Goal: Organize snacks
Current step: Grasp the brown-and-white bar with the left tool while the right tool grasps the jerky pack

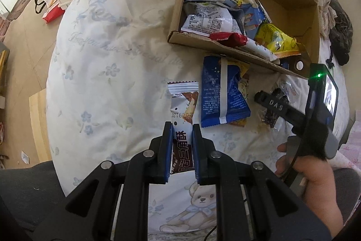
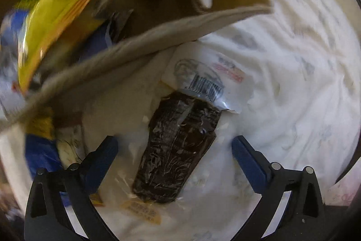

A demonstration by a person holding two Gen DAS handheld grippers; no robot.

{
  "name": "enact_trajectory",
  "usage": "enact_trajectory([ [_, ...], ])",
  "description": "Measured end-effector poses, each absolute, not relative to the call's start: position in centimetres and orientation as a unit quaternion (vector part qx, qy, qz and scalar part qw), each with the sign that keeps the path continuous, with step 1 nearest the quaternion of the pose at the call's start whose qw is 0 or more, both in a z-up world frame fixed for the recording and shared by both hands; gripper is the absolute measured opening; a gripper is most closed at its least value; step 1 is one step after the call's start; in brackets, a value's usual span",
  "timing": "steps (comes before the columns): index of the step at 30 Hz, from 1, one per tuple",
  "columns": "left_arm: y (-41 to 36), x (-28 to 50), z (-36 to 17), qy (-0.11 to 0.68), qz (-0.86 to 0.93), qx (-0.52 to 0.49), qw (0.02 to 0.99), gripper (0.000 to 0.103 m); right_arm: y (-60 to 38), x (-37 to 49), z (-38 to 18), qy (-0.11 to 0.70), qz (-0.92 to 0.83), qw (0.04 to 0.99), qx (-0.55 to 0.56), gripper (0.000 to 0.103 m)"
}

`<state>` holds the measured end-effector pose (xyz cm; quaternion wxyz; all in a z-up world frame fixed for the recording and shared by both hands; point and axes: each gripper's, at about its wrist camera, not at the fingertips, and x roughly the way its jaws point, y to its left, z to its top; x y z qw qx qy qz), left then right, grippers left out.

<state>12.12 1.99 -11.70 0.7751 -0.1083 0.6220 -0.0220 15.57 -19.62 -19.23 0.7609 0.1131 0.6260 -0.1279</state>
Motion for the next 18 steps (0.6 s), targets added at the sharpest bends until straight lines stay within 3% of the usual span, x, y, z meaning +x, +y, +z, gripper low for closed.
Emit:
enact_trajectory([
  [5, 2.0, 12.1, -11.6, 0.619, -0.023, -0.114, 0.777, 0.013, -19.5, 15.2, -19.4, 0.63, -0.105, 0.764, 0.091, 0.101],
  [7, 1.9, 12.0, -11.5, 0.618, -0.024, -0.114, 0.778, 0.013, -19.5, 15.1, -19.3, 0.634, -0.094, 0.763, 0.078, 0.095],
  [9, 1.9, 11.9, -11.4, 0.617, -0.025, -0.115, 0.778, 0.013, -19.4, 14.7, -19.0, 0.636, -0.082, 0.764, 0.074, 0.08],
  [12, 1.9, 11.9, -11.3, 0.615, -0.026, -0.115, 0.78, 0.013, -19.8, 13.6, -18.4, 0.635, -0.068, 0.766, 0.076, 0.066],
  [18, 2.5, 11.8, -10.7, 0.611, -0.022, -0.122, 0.782, 0.013, -20.2, 11.3, -17.2, 0.635, -0.046, 0.764, 0.1, 0.058],
])
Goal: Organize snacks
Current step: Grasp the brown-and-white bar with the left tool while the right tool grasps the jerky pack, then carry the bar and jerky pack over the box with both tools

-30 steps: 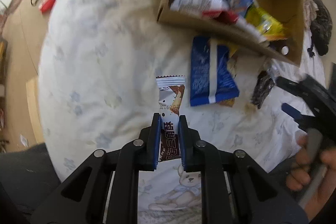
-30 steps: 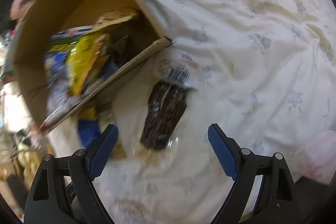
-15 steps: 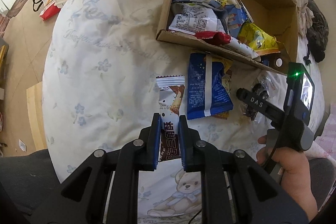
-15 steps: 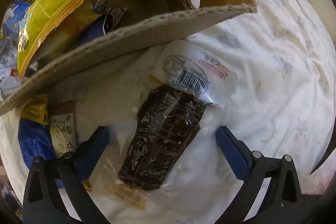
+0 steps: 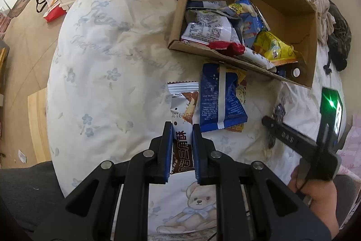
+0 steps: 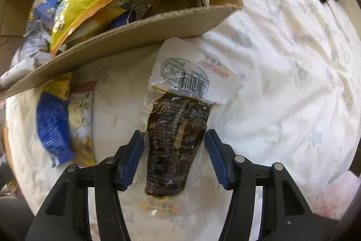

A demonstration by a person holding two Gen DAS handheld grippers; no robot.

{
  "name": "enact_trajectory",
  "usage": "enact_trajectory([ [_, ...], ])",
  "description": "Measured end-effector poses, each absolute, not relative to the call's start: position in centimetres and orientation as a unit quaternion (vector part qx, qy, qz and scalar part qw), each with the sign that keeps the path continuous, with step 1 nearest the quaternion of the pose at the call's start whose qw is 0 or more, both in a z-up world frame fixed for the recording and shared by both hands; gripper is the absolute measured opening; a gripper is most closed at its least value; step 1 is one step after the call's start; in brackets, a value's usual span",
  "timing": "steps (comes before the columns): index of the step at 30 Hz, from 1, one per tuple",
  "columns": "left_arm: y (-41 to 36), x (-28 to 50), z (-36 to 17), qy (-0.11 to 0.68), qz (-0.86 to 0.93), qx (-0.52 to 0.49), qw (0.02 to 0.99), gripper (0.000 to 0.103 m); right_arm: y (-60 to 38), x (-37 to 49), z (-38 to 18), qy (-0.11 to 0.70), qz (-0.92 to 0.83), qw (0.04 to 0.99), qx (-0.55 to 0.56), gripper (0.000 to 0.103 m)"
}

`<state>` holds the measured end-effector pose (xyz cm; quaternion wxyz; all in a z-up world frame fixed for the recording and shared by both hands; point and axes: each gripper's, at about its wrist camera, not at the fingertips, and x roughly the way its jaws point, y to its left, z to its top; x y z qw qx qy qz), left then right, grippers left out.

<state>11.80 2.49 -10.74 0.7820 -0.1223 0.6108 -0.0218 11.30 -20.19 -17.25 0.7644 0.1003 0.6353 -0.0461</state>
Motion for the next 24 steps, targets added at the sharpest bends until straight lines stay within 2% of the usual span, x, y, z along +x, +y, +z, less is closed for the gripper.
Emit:
enact_trajectory([
  [12, 2.5, 11.9, -10.1, 0.603, -0.021, -0.108, 0.79, 0.013, -19.9, 4.8, -15.8, 0.634, -0.007, 0.754, 0.169, 0.058],
  [24, 2.8, 11.6, -9.9, 0.596, -0.011, -0.092, 0.798, 0.013, -21.4, 2.2, -10.9, 0.594, 0.061, 0.775, 0.207, 0.058],
])
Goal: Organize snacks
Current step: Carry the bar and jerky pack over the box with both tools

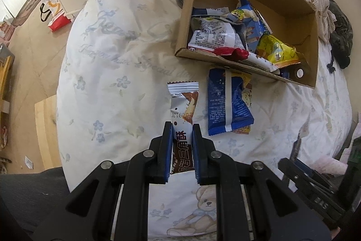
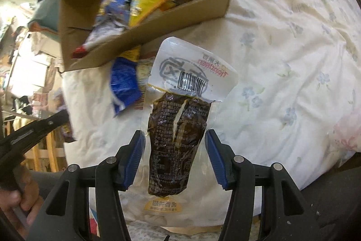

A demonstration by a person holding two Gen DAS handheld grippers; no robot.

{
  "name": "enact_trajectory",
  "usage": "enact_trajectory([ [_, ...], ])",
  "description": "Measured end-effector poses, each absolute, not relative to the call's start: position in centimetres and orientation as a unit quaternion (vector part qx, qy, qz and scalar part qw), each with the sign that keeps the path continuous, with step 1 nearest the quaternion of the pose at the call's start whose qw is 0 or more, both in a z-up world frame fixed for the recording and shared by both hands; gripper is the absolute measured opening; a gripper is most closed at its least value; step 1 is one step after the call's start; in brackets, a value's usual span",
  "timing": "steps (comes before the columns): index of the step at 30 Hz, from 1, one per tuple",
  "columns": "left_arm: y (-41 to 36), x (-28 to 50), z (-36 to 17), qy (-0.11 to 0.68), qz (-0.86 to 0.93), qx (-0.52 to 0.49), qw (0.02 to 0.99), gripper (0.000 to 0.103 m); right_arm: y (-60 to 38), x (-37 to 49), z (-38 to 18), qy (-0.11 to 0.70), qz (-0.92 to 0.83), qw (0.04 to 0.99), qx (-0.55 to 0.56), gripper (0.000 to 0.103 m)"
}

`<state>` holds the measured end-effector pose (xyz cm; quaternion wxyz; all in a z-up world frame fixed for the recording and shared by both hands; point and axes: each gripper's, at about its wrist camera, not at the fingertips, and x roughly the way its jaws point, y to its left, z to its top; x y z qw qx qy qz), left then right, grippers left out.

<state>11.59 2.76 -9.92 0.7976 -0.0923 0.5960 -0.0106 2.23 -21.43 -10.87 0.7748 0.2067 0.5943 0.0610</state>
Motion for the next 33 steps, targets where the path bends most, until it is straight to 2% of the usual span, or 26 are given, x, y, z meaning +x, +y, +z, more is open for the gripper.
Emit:
enact_trajectory([
  [15, 3.2, 11.1, -8.9, 0.565, 0.012, -0.069, 0.822, 0.013, -20.7, 2.7, -4.9, 0.477, 0.132, 0.84, 0.223, 0.058],
  [21, 2.9, 11.3, -4.0, 0.517, -0.015, -0.071, 0.853, 0.013, -21.0, 4.3, -2.4, 0.446, 0.114, 0.869, 0.179, 0.058],
  [26, 2.2, 13.1, 0.0, 0.48, -0.034, -0.057, 0.875, 0.013, -22.4, 6.2, -0.7, 0.431, 0.111, 0.877, 0.184, 0.058],
  [33, 1.3, 16.0, 2.6, 0.456, -0.05, -0.039, 0.888, 0.013, -23.5, 8.9, -0.1, 0.418, 0.11, 0.881, 0.191, 0.058],
])
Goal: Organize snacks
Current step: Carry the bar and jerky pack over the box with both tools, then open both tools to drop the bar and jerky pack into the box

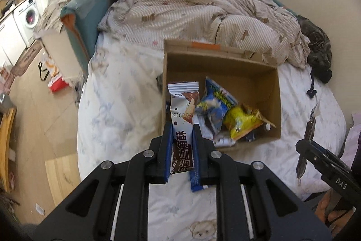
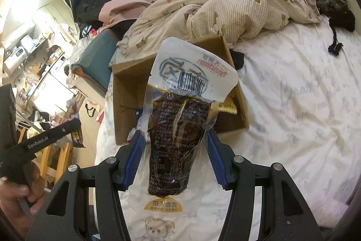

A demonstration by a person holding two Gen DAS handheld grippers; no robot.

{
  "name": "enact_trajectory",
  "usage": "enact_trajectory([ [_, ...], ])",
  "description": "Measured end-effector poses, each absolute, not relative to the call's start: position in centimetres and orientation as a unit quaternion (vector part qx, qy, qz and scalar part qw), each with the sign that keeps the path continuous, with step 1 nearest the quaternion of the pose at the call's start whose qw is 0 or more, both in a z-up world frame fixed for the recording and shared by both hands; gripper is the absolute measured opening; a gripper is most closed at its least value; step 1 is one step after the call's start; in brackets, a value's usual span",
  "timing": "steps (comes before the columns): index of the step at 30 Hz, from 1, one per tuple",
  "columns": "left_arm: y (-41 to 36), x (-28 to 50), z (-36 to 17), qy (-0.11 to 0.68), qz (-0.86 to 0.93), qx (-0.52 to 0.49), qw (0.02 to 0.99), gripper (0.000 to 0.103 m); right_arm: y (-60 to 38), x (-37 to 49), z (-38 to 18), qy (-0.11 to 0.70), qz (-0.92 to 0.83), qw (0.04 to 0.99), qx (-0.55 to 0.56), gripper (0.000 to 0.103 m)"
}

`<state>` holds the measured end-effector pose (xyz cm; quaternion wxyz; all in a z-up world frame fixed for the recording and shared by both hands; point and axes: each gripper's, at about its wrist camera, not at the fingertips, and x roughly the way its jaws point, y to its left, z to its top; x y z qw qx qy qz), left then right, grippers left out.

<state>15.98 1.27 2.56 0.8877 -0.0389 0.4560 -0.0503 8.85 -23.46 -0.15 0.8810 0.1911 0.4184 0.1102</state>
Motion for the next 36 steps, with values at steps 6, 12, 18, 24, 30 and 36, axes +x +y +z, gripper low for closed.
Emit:
enact_trajectory([
  [6, 0.6, 18.6, 2.8, 0.457, -0.084, -0.061, 0.883, 0.013, -25.5, 11.8, 0.2, 0.413, 0.088, 0.886, 0.19, 0.059],
  [12, -1.3, 21.4, 1.9, 0.454, -0.097, -0.049, 0.884, 0.013, -27.4, 15.6, -0.9, 0.425, 0.066, 0.88, 0.202, 0.059],
  [18, -2.4, 23.3, -0.6, 0.461, -0.099, -0.033, 0.881, 0.013, -26.1, 19.4, -2.7, 0.445, 0.07, 0.878, 0.163, 0.059],
  [24, -2.0, 24.6, -3.5, 0.477, -0.081, -0.025, 0.875, 0.013, -23.7, 21.8, -4.8, 0.47, 0.079, 0.872, 0.11, 0.06],
  [30, -1.6, 25.1, -5.3, 0.492, -0.074, -0.026, 0.867, 0.013, -21.6, 22.6, -6.3, 0.493, 0.073, 0.866, 0.048, 0.061],
  [36, -2.1, 25.2, -4.8, 0.476, -0.077, -0.017, 0.876, 0.014, -21.9, 22.9, -6.1, 0.49, 0.074, 0.866, 0.067, 0.064],
])
